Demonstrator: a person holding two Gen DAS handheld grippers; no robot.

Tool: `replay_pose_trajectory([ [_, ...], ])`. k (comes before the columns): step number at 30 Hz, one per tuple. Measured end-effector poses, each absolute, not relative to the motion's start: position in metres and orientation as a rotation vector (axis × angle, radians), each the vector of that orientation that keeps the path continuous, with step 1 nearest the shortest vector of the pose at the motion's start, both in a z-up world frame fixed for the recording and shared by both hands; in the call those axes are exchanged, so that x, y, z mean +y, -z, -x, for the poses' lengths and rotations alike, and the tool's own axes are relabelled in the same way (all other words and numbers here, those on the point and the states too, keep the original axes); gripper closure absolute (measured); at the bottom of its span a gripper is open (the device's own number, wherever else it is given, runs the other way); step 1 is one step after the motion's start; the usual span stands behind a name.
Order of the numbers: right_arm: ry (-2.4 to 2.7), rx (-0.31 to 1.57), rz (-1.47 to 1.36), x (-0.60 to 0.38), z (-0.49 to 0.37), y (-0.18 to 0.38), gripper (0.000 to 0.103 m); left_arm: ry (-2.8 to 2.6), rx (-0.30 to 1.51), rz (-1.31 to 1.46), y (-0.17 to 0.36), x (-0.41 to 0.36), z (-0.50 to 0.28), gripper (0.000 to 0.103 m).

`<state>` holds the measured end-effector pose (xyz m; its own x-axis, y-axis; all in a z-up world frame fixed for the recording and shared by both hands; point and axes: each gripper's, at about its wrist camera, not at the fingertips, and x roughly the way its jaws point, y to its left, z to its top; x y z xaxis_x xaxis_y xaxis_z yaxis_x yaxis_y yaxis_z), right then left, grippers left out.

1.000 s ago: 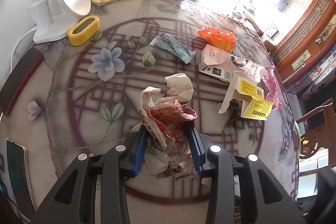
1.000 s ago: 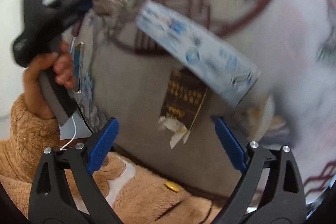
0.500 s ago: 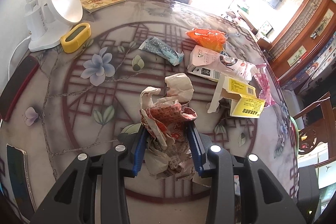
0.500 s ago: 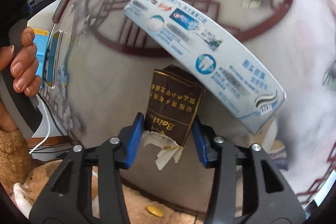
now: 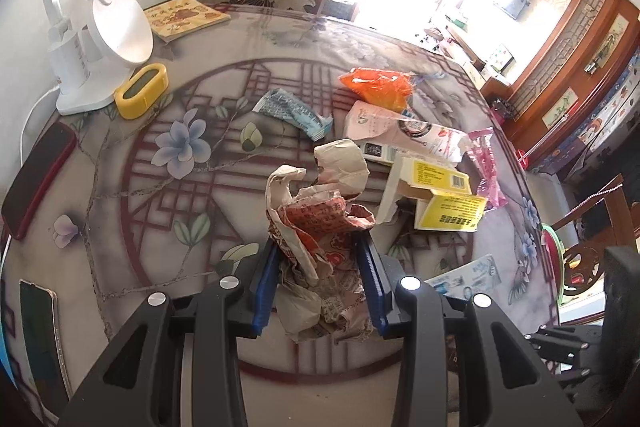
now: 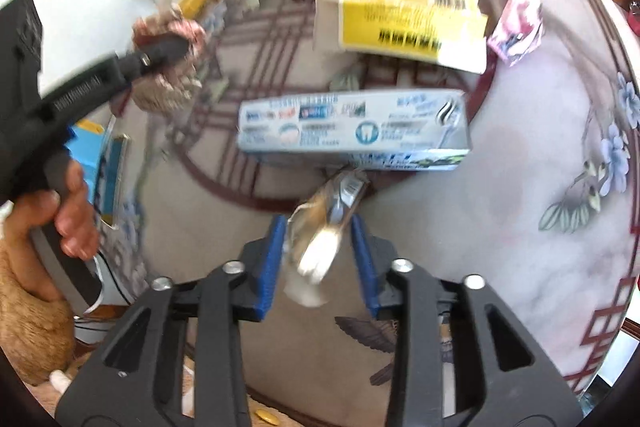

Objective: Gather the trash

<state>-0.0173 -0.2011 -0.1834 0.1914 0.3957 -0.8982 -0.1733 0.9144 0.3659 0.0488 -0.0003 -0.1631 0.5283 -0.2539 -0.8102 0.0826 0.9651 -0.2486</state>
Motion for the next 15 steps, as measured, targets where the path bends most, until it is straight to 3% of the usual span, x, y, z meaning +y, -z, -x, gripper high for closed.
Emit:
replay_pose_trajectory([
  [2,-0.406,1.288,-0.213,-0.211,0.018,0.173,0.082,0.206,0.986,0.184,0.158,-0.004,-0.047,0.068],
  [4,-0.411,1.261,-0.221,-0.216,0.019,0.165,0.092,0.211,0.978,0.178,0.154,-0.009,-0.045,0.068],
  [11,-0.403,1.246,-0.256,-0.239,0.026,0.163,0.093,0.216,0.961,0.175,0.143,-0.028,-0.038,0.068],
  [12,-0.402,1.247,-0.255,-0.243,0.027,0.163,0.091,0.218,0.953,0.174,0.141,-0.030,-0.035,0.068],
  [14,-0.393,1.234,-0.251,-0.253,0.029,0.159,0.075,0.215,0.944,0.167,0.138,-0.034,-0.030,0.068],
  [15,-0.387,1.223,-0.247,-0.256,0.030,0.157,0.057,0.213,0.943,0.166,0.137,-0.035,-0.028,0.067],
])
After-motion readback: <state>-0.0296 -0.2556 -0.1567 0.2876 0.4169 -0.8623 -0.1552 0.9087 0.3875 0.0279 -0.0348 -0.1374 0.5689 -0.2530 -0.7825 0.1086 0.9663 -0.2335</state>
